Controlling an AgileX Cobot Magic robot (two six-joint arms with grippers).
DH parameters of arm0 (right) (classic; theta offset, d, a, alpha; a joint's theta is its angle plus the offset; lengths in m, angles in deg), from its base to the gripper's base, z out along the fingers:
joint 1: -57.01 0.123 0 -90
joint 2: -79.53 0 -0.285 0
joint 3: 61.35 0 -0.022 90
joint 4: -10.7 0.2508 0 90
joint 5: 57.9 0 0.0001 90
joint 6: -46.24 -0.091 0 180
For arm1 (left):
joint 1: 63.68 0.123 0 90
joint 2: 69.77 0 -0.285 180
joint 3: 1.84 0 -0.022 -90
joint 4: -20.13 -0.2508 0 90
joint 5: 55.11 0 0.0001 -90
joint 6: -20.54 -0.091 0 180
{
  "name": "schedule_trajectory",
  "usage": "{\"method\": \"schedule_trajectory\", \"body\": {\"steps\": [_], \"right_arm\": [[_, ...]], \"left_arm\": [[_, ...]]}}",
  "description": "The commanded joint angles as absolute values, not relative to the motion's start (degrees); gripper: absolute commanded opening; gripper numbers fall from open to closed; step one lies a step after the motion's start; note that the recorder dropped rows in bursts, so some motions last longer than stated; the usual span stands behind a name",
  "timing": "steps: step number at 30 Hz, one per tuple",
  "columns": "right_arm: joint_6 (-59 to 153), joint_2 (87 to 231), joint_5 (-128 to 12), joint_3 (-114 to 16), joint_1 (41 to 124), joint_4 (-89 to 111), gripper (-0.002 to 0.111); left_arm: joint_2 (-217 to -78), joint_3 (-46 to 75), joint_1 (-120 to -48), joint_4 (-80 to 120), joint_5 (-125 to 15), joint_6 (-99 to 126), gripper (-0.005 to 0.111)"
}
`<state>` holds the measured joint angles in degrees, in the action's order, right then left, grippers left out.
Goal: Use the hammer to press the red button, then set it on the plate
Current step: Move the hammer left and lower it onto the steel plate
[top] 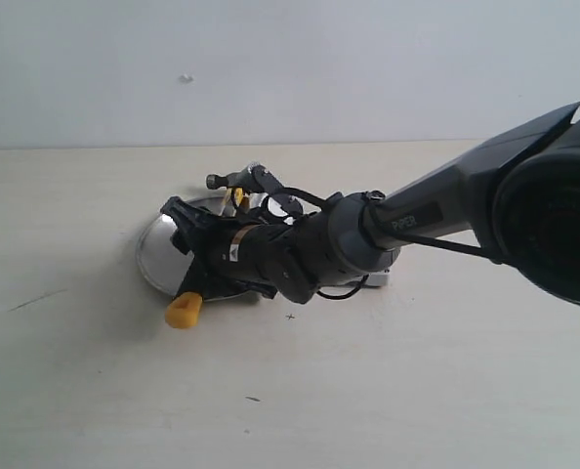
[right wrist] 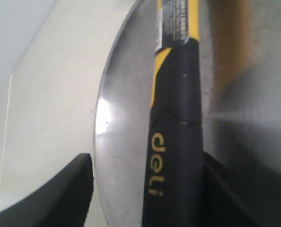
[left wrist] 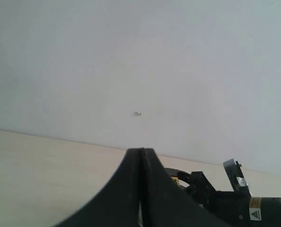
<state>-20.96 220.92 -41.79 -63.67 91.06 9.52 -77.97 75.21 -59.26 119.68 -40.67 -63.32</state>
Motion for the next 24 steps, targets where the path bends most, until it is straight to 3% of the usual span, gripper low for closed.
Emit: {"method": "schedule_trajectory", "body": {"steps": [1, 12, 18, 24], "right_arm": [[-17.97, 218.38, -42.58, -64.47, 90.19, 8.9, 0.06], [-16.75, 216.71, -47.54, -64.47, 89.68, 9.83, 0.06], [-15.9, 216.71, -49.04, -64.47, 89.68, 9.83, 0.073], [-14.99, 216.71, -50.75, -64.47, 89.57, 10.7, 0.073]], "left_arm": [[-78.02, 75.38, -59.06, 119.67, -40.56, -63.18, 0.0], [-78.02, 75.38, -59.06, 119.67, -40.56, -63.18, 0.0], [-78.02, 75.38, -59.06, 119.67, -40.56, -63.18, 0.0], [-78.02, 75.38, -59.06, 119.67, -40.56, -63.18, 0.0]]}}
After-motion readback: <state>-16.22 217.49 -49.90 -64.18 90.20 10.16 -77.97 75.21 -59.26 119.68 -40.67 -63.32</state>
